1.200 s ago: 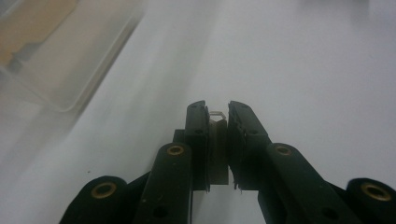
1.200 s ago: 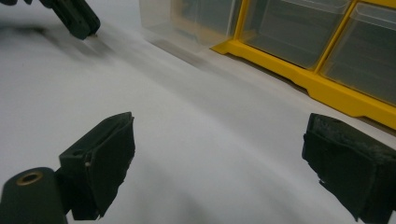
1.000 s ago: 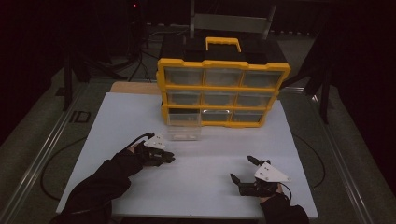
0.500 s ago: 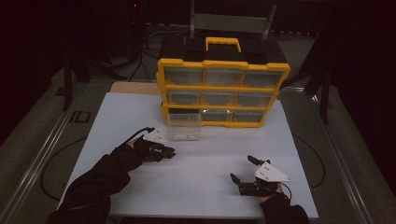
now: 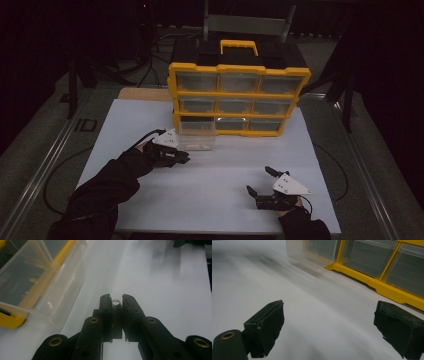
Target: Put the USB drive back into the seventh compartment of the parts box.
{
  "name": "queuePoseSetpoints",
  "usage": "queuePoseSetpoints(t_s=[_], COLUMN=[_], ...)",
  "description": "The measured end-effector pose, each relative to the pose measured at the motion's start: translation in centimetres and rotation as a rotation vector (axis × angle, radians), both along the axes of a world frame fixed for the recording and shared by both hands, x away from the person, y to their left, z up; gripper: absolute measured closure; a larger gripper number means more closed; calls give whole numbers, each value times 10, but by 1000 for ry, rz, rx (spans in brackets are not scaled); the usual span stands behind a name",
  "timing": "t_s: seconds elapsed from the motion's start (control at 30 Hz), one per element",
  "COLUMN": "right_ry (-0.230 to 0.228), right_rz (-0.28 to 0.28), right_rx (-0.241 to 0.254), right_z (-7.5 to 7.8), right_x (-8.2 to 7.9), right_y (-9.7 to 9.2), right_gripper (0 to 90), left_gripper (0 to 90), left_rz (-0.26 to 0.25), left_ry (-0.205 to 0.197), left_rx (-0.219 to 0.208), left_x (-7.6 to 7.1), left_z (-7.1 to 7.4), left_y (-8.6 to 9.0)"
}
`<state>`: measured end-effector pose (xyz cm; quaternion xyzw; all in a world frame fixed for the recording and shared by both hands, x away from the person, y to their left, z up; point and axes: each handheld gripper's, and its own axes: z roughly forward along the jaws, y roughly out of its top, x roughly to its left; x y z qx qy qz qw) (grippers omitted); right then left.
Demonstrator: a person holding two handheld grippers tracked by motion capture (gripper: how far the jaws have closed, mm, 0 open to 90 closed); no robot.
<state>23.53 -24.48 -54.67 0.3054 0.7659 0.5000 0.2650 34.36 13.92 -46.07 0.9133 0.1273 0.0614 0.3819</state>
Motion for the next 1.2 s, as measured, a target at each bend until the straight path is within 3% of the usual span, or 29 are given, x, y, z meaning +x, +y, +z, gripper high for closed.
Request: queuePoseSetpoints(t_s=[0.43, 1.2], right_ry=[-1, -1], right_rz=[1, 2], right_rx=[-1, 0], right_z=[0, 0], right_x=[-1, -1], right_y=[0, 0], right_gripper=[95, 96], left_gripper=[798, 798], left_rz=[9, 29], left_ry=[-27, -21], left_rx=[-7, -46], left_x=[8, 25], left_z=[20, 47], left_y=[-6, -12])
